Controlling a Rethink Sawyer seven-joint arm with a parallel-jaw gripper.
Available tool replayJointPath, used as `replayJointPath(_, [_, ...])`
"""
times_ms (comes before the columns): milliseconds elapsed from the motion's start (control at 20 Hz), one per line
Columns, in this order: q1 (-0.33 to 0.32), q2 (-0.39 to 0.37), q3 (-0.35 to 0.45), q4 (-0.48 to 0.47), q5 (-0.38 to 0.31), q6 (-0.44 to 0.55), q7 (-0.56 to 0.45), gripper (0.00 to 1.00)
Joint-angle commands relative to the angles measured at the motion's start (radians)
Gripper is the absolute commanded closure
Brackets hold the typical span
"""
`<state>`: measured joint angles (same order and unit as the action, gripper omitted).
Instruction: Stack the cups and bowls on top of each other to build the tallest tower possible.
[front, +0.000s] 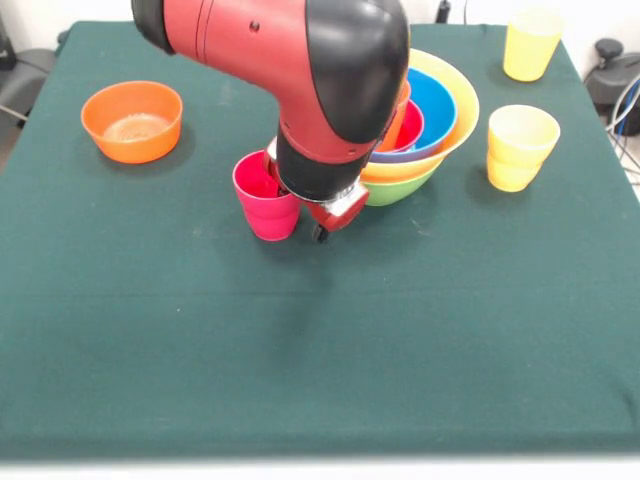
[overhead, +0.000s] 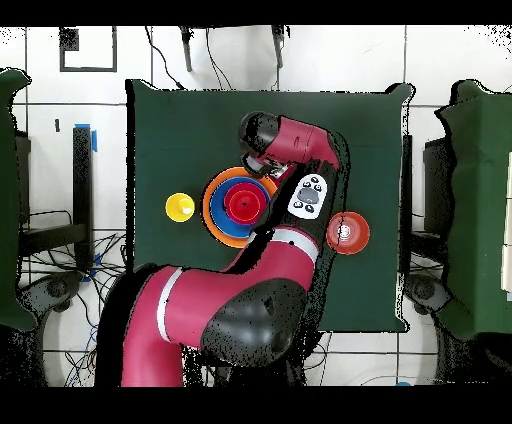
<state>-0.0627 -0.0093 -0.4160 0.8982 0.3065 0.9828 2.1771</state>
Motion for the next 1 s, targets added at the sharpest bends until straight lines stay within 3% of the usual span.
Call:
replayJointPath(50, [-0.024,0.067,0.06,-0.111,0.009,0.043,0.164,0.0])
replayJointPath(350, [-0.027,0.077,0.051,-0.133,0.011,0.057,0.163,0.0])
replayJointPath(400, [-0.025,0.077,0.047,-0.134,0.008,0.054,0.16,1.0])
replayJointPath(1000, [-0.016,0.058,0.045,-0.102,0.008,0.016,0.148,1.0])
